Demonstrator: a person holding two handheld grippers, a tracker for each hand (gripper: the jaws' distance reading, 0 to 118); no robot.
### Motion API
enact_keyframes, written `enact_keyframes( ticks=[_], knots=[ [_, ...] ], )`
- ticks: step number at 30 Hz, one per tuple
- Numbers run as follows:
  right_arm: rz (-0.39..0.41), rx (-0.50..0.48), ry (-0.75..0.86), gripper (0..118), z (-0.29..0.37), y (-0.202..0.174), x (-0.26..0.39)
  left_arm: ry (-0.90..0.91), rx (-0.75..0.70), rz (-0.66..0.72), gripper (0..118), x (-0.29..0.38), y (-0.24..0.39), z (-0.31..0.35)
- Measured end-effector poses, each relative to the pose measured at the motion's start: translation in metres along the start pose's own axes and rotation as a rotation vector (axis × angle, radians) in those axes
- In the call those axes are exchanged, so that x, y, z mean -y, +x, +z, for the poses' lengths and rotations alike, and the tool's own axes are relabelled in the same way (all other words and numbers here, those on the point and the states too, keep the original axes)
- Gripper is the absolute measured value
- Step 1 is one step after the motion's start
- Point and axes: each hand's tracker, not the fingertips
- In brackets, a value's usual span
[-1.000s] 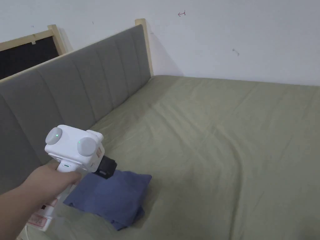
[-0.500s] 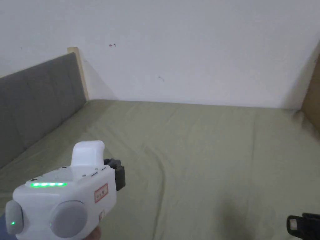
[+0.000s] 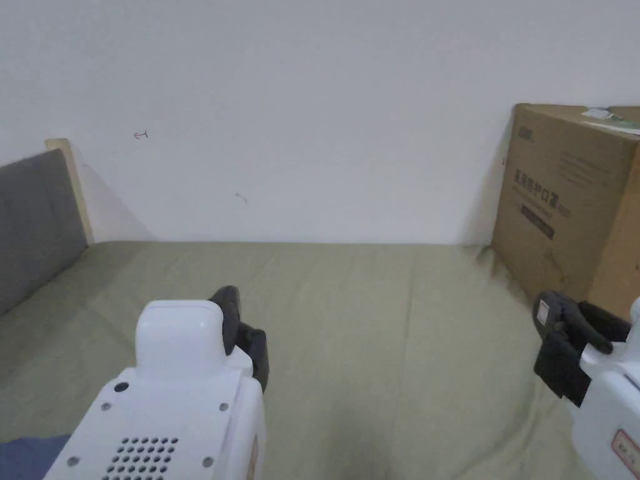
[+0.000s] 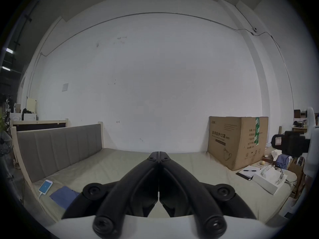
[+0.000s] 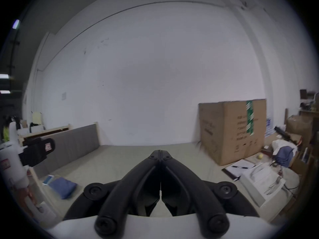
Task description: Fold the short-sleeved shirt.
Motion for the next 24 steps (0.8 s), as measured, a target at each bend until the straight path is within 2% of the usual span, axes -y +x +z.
enact_keyframes(
  ticks=[2,4,5,7,14,16,18,19,21,22,23,24],
  knots=[
    [-0.013,0.020,0.050,0,0.006,0.004,0.016,-0.014,0.006,0.013,0,0.011,0.001,0.003],
    [0.025,0.062,0.055,0,0.009,0.005,0.032,-0.028,-0.023,-0.008,0,0.021,0.006,0.005],
    [0.046,0.066,0.014,0,0.006,0.006,0.037,-0.031,-0.029,-0.013,0,0.023,0.007,0.006],
    [0.034,0.041,-0.063,0,0.003,0.009,0.044,-0.039,-0.041,-0.016,0,0.025,0.009,0.007],
    [0.018,0.053,-0.008,0,0.012,0.013,0.038,-0.042,-0.029,-0.007,0,0.019,0.012,0.006],
    [0.043,0.060,0.001,2,0.012,0.011,0.034,-0.028,-0.051,-0.031,4,0.017,0.016,0.009],
    [0.064,0.062,0.006,20,0.011,0.010,0.031,-0.013,-0.048,-0.031,21,0.015,0.015,0.010],
    [0.067,0.057,0.004,34,0.011,0.009,0.030,-0.007,-0.037,-0.027,37,0.014,0.013,0.011],
    [0.068,0.048,-0.002,82,0.010,0.008,0.029,-0.005,-0.015,-0.024,92,0.011,0.012,0.009],
    [0.067,0.050,-0.006,99,0.009,0.007,0.029,-0.008,-0.021,-0.027,111,0.010,0.012,0.007],
    [0.066,0.053,-0.011,114,0.008,0.006,0.029,-0.007,-0.025,-0.029,118,0.011,0.012,0.008],
    [0.064,0.056,-0.010,118,0.008,0.006,0.031,0.023,-0.025,-0.036,118,0.010,0.011,0.010]
  ],
)
